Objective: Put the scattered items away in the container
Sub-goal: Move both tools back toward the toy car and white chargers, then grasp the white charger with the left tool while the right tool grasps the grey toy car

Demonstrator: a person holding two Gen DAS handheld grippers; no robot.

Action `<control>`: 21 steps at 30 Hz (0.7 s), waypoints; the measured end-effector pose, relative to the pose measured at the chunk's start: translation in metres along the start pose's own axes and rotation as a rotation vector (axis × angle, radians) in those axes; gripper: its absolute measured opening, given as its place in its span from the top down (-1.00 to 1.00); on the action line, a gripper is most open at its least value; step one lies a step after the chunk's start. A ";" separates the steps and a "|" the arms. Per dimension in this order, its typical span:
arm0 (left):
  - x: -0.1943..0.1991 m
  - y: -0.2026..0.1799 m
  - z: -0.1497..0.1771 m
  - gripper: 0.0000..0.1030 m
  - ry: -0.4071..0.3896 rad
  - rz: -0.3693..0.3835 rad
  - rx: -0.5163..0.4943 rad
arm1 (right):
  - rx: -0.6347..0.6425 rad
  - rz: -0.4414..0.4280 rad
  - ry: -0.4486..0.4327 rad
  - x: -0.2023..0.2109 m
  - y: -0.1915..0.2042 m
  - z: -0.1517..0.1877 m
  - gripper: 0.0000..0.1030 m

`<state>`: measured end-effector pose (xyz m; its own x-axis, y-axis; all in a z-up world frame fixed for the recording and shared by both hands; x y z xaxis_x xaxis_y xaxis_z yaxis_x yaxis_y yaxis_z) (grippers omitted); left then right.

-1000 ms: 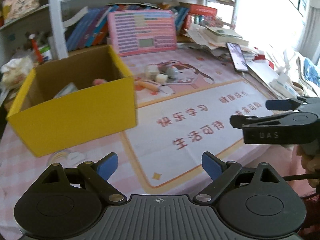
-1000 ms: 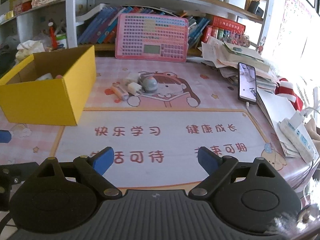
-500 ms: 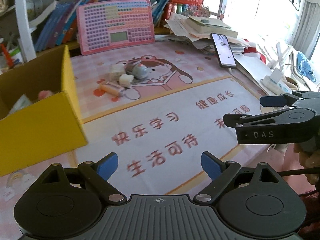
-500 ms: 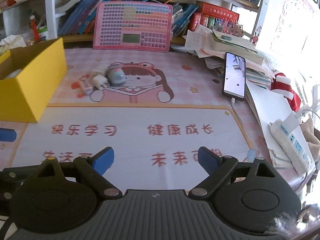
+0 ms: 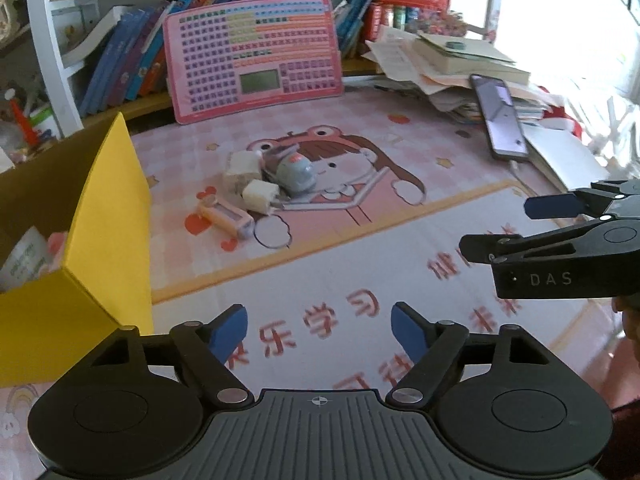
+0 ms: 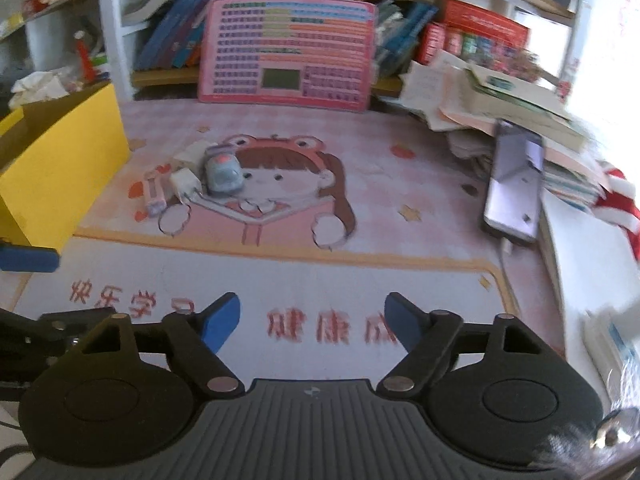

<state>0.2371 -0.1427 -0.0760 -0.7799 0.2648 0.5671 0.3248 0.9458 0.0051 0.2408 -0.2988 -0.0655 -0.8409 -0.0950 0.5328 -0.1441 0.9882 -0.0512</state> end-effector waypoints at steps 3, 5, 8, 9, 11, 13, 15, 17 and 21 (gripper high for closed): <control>-0.011 0.004 -0.006 -0.32 -0.004 -0.039 0.002 | 0.010 -0.058 -0.004 -0.018 0.003 -0.010 -0.25; -0.019 0.008 -0.009 -0.26 -0.002 -0.066 0.007 | 0.014 -0.094 -0.007 -0.029 0.007 -0.018 -0.20; -0.029 0.012 -0.013 -0.15 -0.002 -0.098 0.015 | 0.030 -0.145 -0.018 -0.045 0.014 -0.029 -0.20; -0.032 0.013 -0.015 -0.10 -0.004 -0.105 0.017 | 0.037 -0.160 -0.021 -0.051 0.016 -0.032 -0.20; -0.038 0.016 -0.019 -0.06 -0.010 -0.122 0.015 | 0.050 -0.190 -0.026 -0.062 0.023 -0.039 -0.13; -0.044 0.017 -0.023 -0.05 -0.013 -0.134 0.013 | 0.065 -0.219 -0.031 -0.073 0.029 -0.045 -0.08; -0.051 0.017 -0.026 -0.05 -0.015 -0.145 0.009 | 0.076 -0.246 -0.034 -0.085 0.036 -0.051 -0.04; -0.057 0.018 -0.031 -0.05 -0.019 -0.152 0.007 | 0.090 -0.267 -0.032 -0.097 0.042 -0.055 0.01; -0.069 0.021 -0.038 -0.05 -0.018 -0.162 0.015 | 0.111 -0.299 -0.010 -0.123 0.052 -0.059 0.06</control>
Point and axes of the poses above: each gripper's, at about its wrist camera, not at the fingertips, and x roughly against the way its jaws point, y to its left, z to its underside, the point moved 6 cm from there along -x, roughly the way its jaws point, and after that the axes turned 14 degrees about -y, right-handed, at the moved point
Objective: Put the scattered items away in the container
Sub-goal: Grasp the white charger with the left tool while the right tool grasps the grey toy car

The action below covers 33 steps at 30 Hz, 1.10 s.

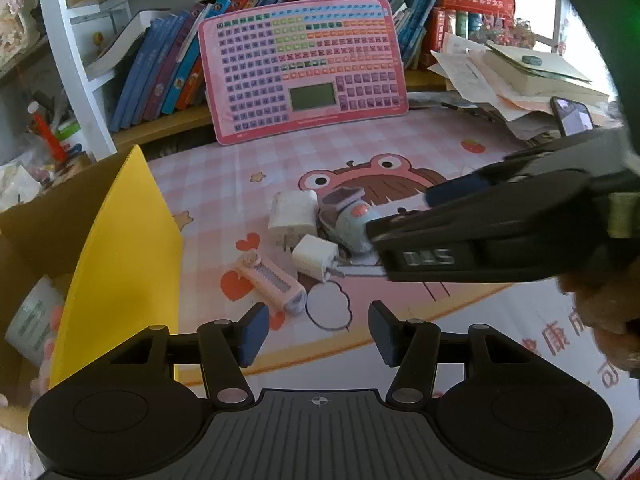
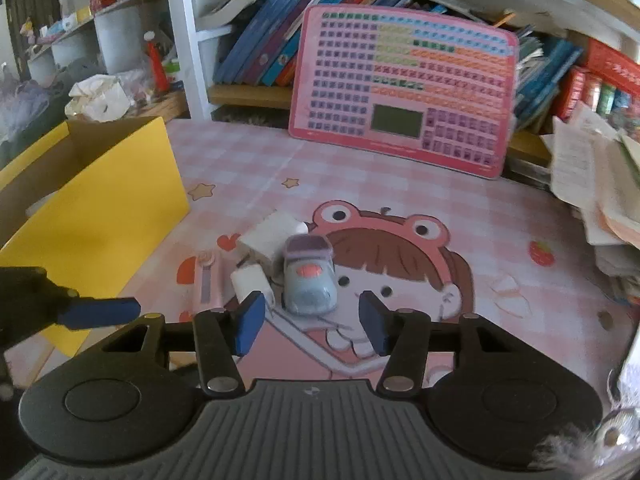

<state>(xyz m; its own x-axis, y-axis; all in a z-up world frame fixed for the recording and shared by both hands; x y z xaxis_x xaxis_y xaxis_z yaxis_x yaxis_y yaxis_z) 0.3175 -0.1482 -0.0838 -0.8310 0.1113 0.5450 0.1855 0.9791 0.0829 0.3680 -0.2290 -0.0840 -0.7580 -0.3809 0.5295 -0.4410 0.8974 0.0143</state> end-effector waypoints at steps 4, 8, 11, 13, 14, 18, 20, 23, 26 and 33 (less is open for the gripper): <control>-0.011 0.001 -0.006 -0.05 0.000 -0.009 0.000 | 0.003 -0.021 0.034 -0.026 -0.002 -0.001 0.13; -0.022 -0.001 -0.010 -0.05 0.002 -0.016 -0.009 | -0.022 -0.023 0.071 -0.049 -0.008 -0.003 0.20; -0.031 -0.003 -0.012 -0.05 0.003 -0.016 -0.017 | -0.057 -0.044 0.091 -0.060 -0.012 -0.004 0.28; -0.038 -0.006 -0.014 -0.05 0.003 -0.014 -0.024 | -0.085 -0.055 0.088 -0.061 -0.014 -0.005 0.29; -0.041 -0.007 -0.015 -0.05 0.005 -0.014 -0.027 | -0.081 -0.049 0.085 -0.060 -0.016 -0.005 0.29; -0.054 -0.007 -0.015 -0.05 0.014 -0.011 -0.035 | -0.099 0.002 0.078 -0.049 -0.032 0.000 0.29; -0.060 -0.007 -0.015 -0.03 0.016 -0.007 -0.040 | -0.104 0.026 0.075 -0.041 -0.041 0.005 0.29; -0.070 -0.005 -0.011 0.11 0.036 -0.004 -0.041 | -0.113 0.039 0.073 -0.029 -0.049 0.012 0.29; -0.075 -0.005 -0.008 0.12 0.033 -0.012 -0.036 | -0.133 0.038 0.069 -0.021 -0.054 0.017 0.29; -0.084 -0.002 -0.006 0.06 0.063 -0.017 -0.007 | -0.152 0.032 0.066 -0.021 -0.056 0.018 0.28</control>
Point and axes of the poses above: each gripper's, at about its wrist camera, not at the fingertips, and x roughly against the way its jaws point, y to its left, z to its underside, the point moved 6 cm from there along -x, roughly the way its jaws point, and after that the axes turned 14 degrees about -y, right-handed, at the moved point
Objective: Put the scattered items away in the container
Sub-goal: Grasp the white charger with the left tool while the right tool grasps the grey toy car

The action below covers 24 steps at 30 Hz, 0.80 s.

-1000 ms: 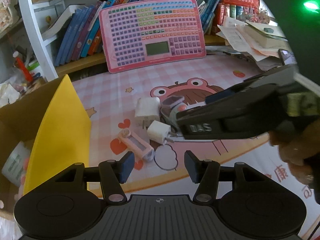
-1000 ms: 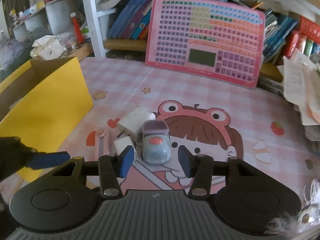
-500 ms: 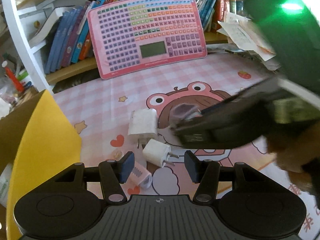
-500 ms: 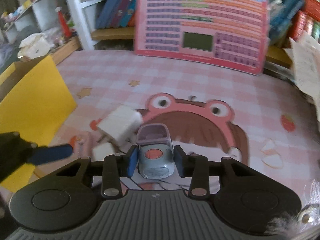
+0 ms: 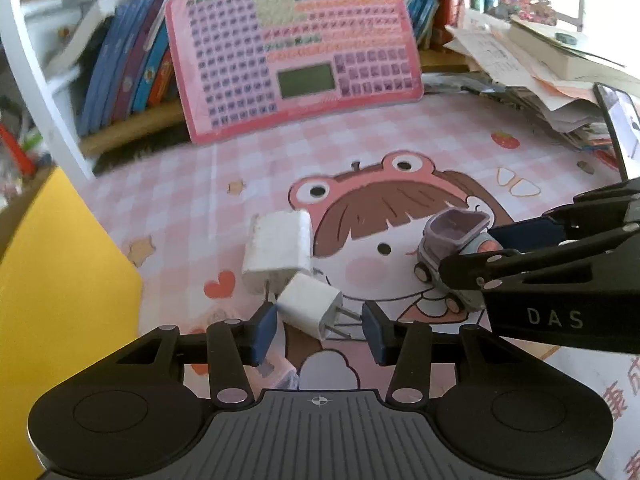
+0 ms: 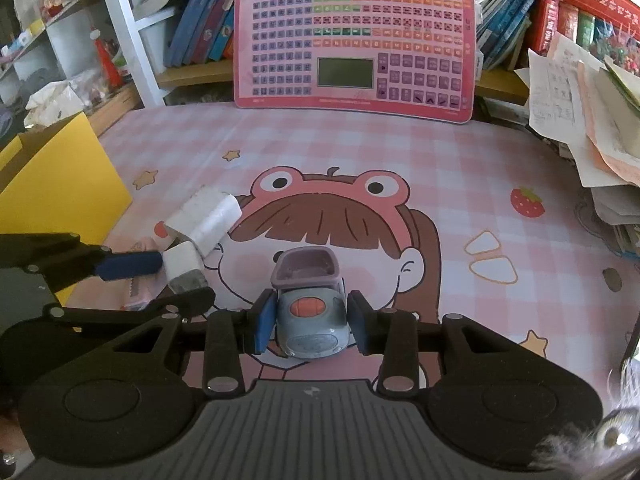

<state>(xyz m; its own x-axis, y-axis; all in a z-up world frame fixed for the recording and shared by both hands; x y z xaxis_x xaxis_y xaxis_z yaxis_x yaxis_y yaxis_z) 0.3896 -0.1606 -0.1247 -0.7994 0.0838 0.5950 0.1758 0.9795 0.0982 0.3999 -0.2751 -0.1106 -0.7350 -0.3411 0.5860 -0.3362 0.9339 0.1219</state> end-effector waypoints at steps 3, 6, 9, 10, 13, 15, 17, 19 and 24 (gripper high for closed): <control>0.001 0.001 -0.001 0.01 -0.001 -0.002 0.004 | -0.012 -0.006 0.003 -0.002 -0.001 -0.001 0.27; -0.003 0.001 -0.001 0.00 0.007 0.004 0.002 | -0.015 -0.013 0.007 -0.005 -0.002 0.000 0.27; -0.008 0.001 -0.002 0.00 0.017 0.013 0.009 | -0.024 -0.023 0.020 -0.011 -0.004 0.000 0.25; -0.010 0.000 -0.002 0.00 0.013 0.013 0.009 | -0.033 -0.027 0.024 -0.013 -0.005 0.000 0.25; -0.012 0.001 -0.003 0.02 0.004 0.020 0.016 | -0.057 -0.039 0.033 -0.016 -0.008 0.000 0.25; -0.012 0.000 -0.004 0.11 -0.002 0.032 0.021 | -0.064 -0.041 0.036 -0.016 -0.009 0.000 0.25; -0.012 0.001 -0.005 0.13 -0.004 0.032 0.024 | -0.057 -0.032 0.036 -0.015 -0.009 0.001 0.26; -0.009 0.002 -0.005 0.13 -0.001 0.023 0.032 | -0.051 -0.020 0.036 -0.012 -0.009 0.002 0.26; 0.012 0.000 -0.013 0.13 -0.044 0.055 0.070 | -0.073 -0.013 0.019 0.004 -0.012 0.003 0.26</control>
Point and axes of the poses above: each gripper's, at about its wrist camera, not at the fingertips, and x roughly against the way its jaws point, y to its left, z to its underside, the point moved 6 cm from there along -x, roughly the way its jaws point, and after that the axes turned 14 degrees about -y, right-handed, at the moved point
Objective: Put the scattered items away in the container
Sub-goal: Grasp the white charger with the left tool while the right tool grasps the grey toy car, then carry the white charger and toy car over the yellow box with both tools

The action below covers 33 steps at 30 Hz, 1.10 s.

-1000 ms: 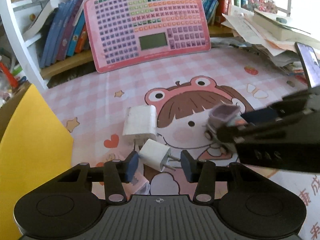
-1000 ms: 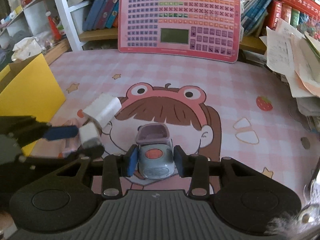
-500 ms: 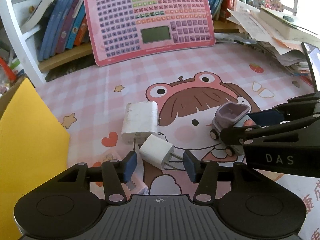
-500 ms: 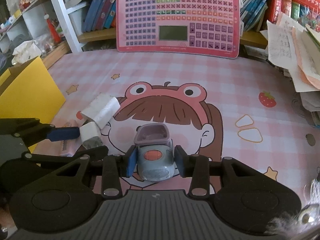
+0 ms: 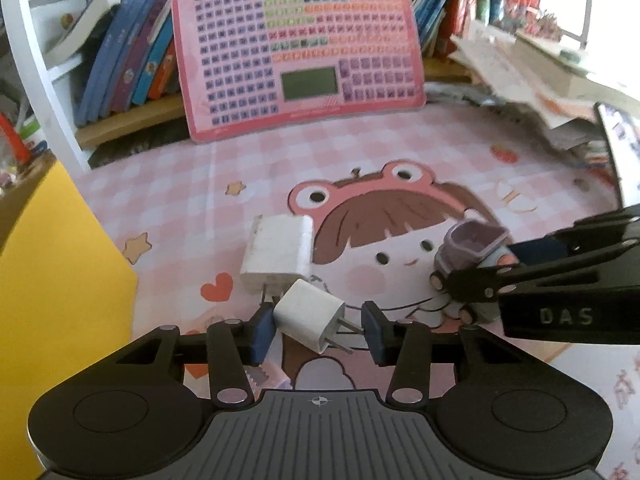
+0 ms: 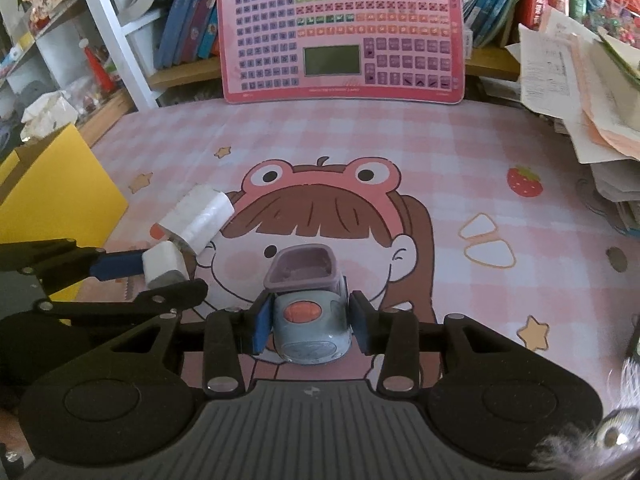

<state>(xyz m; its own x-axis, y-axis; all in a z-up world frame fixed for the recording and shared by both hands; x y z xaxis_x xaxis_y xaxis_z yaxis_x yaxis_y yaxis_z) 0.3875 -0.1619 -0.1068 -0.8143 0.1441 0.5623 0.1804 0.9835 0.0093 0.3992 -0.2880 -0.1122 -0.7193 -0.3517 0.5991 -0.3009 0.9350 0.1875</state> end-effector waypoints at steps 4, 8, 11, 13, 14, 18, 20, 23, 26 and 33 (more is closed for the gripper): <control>0.020 -0.006 -0.005 0.13 -0.026 0.028 0.001 | -0.011 -0.008 -0.017 0.019 0.003 -0.001 0.26; 0.043 -0.010 -0.002 0.13 -0.042 0.053 -0.010 | -0.010 -0.020 -0.034 0.039 0.008 0.000 0.26; 0.058 -0.013 0.004 0.13 -0.040 0.070 -0.024 | -0.005 -0.027 -0.047 0.057 0.016 0.002 0.26; 0.068 -0.013 0.008 0.13 -0.040 0.081 -0.018 | -0.004 -0.025 -0.051 0.068 0.022 0.005 0.26; 0.073 -0.013 0.010 0.13 -0.040 0.084 -0.016 | 0.000 -0.025 -0.055 0.073 0.025 0.007 0.26; 0.091 -0.013 0.019 0.13 -0.041 0.103 -0.006 | 0.004 -0.016 -0.056 0.093 0.036 0.017 0.26; 0.102 -0.012 0.023 0.13 -0.047 0.111 -0.011 | 0.005 -0.003 -0.054 0.101 0.041 0.024 0.26; 0.119 -0.009 0.030 0.13 -0.059 0.129 -0.018 | -0.001 0.017 -0.048 0.113 0.048 0.036 0.26; 0.135 -0.005 0.037 0.13 -0.065 0.155 -0.030 | -0.018 0.043 -0.041 0.124 0.056 0.049 0.26; 0.169 0.010 0.056 0.13 -0.066 0.215 -0.030 | -0.035 0.096 -0.047 0.146 0.086 0.067 0.26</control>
<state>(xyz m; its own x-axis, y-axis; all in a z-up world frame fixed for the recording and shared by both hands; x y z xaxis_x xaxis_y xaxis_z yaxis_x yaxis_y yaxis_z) 0.2211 -0.1216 -0.0578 -0.7895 0.3583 0.4983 0.3697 0.9257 -0.0800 0.2264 -0.2621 -0.0608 -0.7728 -0.2613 0.5783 -0.2075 0.9652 0.1589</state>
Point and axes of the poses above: each gripper's, at about its wrist camera, not at the fingertips, and x roughly against the way its jaws point, y to its left, z to its underside, the point moved 6 cm from there along -x, roughly the way its jaws point, and after that the axes turned 14 degrees about -y, right-handed, at the moved point
